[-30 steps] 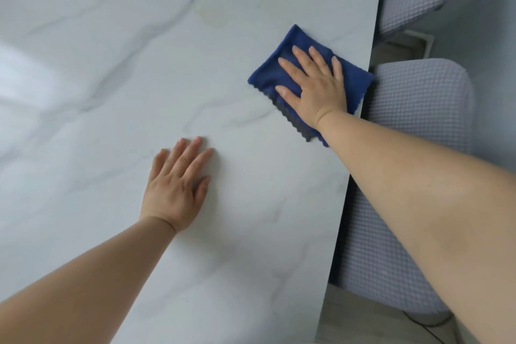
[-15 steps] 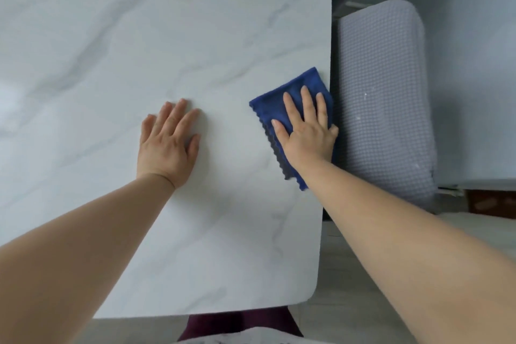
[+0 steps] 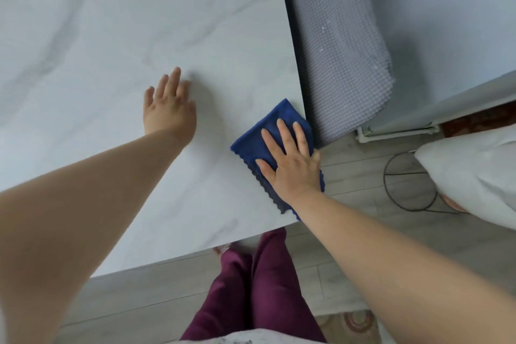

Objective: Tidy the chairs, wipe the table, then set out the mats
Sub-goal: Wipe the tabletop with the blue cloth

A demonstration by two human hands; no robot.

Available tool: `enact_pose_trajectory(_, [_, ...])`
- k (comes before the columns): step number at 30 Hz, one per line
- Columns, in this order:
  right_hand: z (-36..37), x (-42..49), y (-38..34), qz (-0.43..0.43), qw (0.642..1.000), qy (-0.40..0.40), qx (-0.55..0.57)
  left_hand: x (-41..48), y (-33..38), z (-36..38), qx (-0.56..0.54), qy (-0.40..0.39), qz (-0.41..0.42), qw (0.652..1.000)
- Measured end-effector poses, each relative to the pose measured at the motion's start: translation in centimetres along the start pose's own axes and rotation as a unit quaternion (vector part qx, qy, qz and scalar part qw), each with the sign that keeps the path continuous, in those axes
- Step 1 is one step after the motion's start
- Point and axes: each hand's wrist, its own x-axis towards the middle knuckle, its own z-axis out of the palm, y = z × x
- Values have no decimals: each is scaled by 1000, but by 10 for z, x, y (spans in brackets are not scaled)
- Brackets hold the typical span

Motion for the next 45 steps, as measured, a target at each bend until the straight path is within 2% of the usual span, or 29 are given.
enact_pose_trajectory(4, [12, -38, 2, -13, 1000, 0, -1, -57, 37, 5, -102, -17, 50, 993])
enact_pose_trajectory(9, [22, -77, 13, -74, 997, -7, 7, -130, 70, 13, -237, -94, -3, 967])
enact_pose_trajectory(15, [28, -101, 37, -183, 982, -5, 42, -173, 79, 8, -287, -129, -29, 949])
enact_pose_trajectory(19, [29, -107, 43, -183, 969, -4, 163, -175, 95, 0, -258, -185, -23, 948])
enact_pose_trajectory(21, [15, -110, 47, -134, 950, -46, 277, -179, 106, -6, -256, -194, -20, 947])
enact_pose_trajectory(22, [0, -112, 47, -80, 927, -101, 352, -180, 110, -9, -257, -192, -17, 947])
enact_pose_trajectory(23, [-21, -115, 50, 10, 884, -167, 436, -182, 116, -13, -262, -185, -16, 947])
enact_pose_trajectory(24, [-36, -118, 56, 84, 822, -210, 523, -185, 124, -18, -270, -178, -19, 946])
enact_pose_trajectory(25, [-49, -118, 66, 130, 768, -217, 588, -186, 133, -24, -285, -169, -27, 943])
enact_pose_trajectory(27, [-67, -120, 90, 152, 722, -173, 652, -188, 152, -36, -324, -146, -56, 933])
enact_pose_trajectory(28, [-75, -122, 107, 169, 684, -157, 692, -190, 163, -42, -346, -134, -74, 925])
enact_pose_trajectory(30, [-92, -127, 140, 208, 576, -146, 777, -194, 186, -53, -376, -131, -98, 912])
enact_pose_trajectory(31, [-104, -133, 158, 211, 521, -166, 810, -196, 203, -59, -397, -147, -110, 899])
enact_pose_trajectory(32, [-117, -140, 173, 200, 472, -188, 838, -199, 221, -66, -434, -179, -128, 873])
enact_pose_trajectory(35, [-145, -157, 215, 135, 394, -217, 883, -216, 285, -88, -582, -312, -180, 729])
enact_pose_trajectory(36, [-150, -161, 230, 118, 363, -225, 896, -221, 306, -91, -614, -342, -170, 691])
enact_pose_trajectory(37, [-154, -162, 244, 105, 347, -223, 905, -223, 326, -95, -644, -348, -148, 665])
enact_pose_trajectory(38, [-155, -163, 252, 97, 344, -221, 907, -224, 339, -94, -675, -331, -131, 646])
enact_pose_trajectory(39, [-160, -166, 268, 85, 358, -214, 905, -223, 358, -97, -702, -294, -118, 638])
enact_pose_trajectory(40, [-167, -169, 280, 72, 368, -205, 904, -221, 373, -102, -716, -249, -108, 643])
enact_pose_trajectory(42, [-180, -172, 302, 60, 388, -189, 900, -212, 395, -116, -690, -188, -59, 696])
enact_pose_trajectory(44, [-192, -171, 325, 56, 437, -173, 881, -202, 414, -133, -623, -159, 23, 766])
enact_pose_trajectory(45, [-194, -168, 335, 58, 459, -159, 872, -198, 423, -141, -602, -148, 53, 783])
